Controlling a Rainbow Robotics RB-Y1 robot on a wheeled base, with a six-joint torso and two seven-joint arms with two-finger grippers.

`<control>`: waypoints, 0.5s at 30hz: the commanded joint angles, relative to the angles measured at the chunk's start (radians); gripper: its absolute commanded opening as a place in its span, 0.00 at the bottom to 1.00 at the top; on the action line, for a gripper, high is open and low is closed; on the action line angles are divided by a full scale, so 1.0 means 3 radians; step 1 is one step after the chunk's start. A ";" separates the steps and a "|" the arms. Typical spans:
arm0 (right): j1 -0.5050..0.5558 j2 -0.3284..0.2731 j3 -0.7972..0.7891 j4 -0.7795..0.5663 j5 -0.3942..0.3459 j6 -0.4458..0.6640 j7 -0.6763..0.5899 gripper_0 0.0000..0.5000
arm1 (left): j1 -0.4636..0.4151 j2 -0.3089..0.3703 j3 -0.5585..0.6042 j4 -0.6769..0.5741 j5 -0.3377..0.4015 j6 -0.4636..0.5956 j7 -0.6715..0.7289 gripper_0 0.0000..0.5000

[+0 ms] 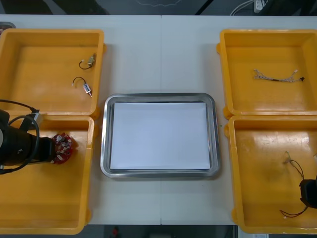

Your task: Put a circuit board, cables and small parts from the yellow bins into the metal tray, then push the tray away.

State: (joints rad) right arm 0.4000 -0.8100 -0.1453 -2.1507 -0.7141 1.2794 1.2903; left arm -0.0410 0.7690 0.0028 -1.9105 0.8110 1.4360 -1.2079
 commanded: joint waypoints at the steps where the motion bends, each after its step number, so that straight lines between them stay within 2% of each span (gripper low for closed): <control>1: -0.0070 -0.0030 -0.0380 -0.0342 -0.0228 0.0342 0.0194 0.00 | 0.0111 0.0039 0.0042 -0.0192 0.0022 0.0097 -0.0238 0.00; 8: -0.0249 -0.0143 -0.0753 -0.0787 -0.0509 0.0982 0.0199 0.00 | 0.0034 0.0044 0.0333 -0.0637 0.0073 0.0613 -0.0213 0.00; 15: -0.0561 -0.0332 -0.0825 -0.1130 -0.0575 0.1549 0.0209 0.00 | -0.0150 0.0044 0.0451 -0.1005 0.0139 0.1058 -0.0156 0.00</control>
State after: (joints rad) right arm 0.2889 -0.8496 -0.3669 -2.4402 -0.8714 1.7019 1.2990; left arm -0.0475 0.7691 0.1142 -2.1581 0.8365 1.7101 -1.2079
